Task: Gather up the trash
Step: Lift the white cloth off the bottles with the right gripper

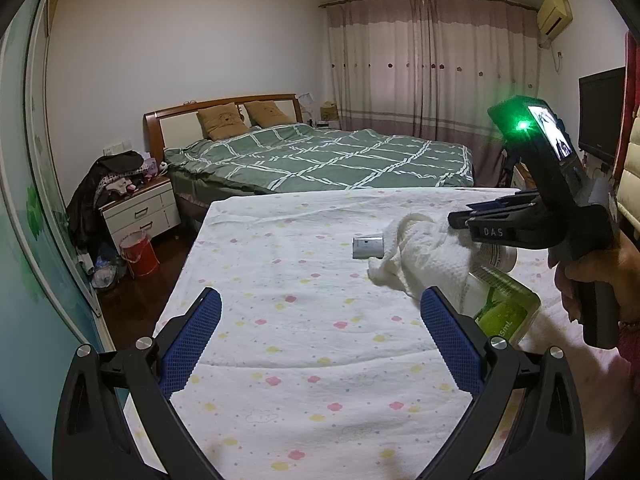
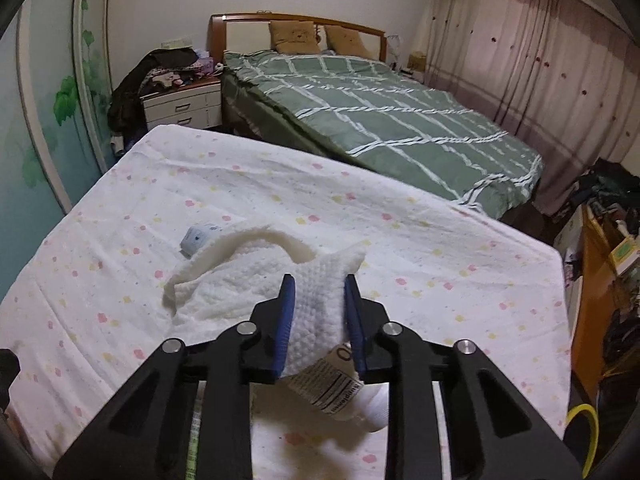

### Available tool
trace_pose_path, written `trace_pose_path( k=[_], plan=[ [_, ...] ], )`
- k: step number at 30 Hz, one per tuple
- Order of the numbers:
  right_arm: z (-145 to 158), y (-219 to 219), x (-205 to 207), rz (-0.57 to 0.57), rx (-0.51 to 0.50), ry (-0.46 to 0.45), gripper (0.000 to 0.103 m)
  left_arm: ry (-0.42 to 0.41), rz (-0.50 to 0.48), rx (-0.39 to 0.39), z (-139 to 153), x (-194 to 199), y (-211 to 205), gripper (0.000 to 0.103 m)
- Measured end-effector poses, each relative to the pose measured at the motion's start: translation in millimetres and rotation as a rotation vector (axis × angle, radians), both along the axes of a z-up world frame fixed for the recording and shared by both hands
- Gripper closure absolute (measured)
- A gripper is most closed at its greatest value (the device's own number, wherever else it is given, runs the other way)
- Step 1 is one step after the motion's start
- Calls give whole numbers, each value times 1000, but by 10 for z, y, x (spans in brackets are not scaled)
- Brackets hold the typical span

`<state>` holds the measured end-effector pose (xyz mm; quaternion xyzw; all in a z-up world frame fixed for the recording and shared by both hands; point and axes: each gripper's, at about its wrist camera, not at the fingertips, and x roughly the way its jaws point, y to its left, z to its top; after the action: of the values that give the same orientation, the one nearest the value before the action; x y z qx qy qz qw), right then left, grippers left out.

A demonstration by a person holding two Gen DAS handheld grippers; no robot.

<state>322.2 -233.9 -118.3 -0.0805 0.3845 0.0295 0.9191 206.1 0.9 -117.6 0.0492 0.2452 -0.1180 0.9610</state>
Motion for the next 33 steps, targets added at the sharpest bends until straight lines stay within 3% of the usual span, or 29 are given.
trace_pose_path(
  k=[6, 8, 13, 23, 33],
  plan=[
    [175, -131, -22, 39, 169, 31, 102, -1, -6, 7, 4, -2, -3, 5],
    [327, -209, -51, 59, 258, 31, 102, 1, -8, 11, 5, 3, -6, 5],
    [737, -322, -170, 88, 361, -3, 102, 2, -9, 12, 9, 3, -6, 5],
    [1586, -582, -497, 100, 398, -124, 102, -2, -13, 22, 6, -12, -13, 5],
    [2206, -1090, -873, 15, 363, -250, 102, -5, -18, 35, -8, -31, -19, 5]
  ],
)
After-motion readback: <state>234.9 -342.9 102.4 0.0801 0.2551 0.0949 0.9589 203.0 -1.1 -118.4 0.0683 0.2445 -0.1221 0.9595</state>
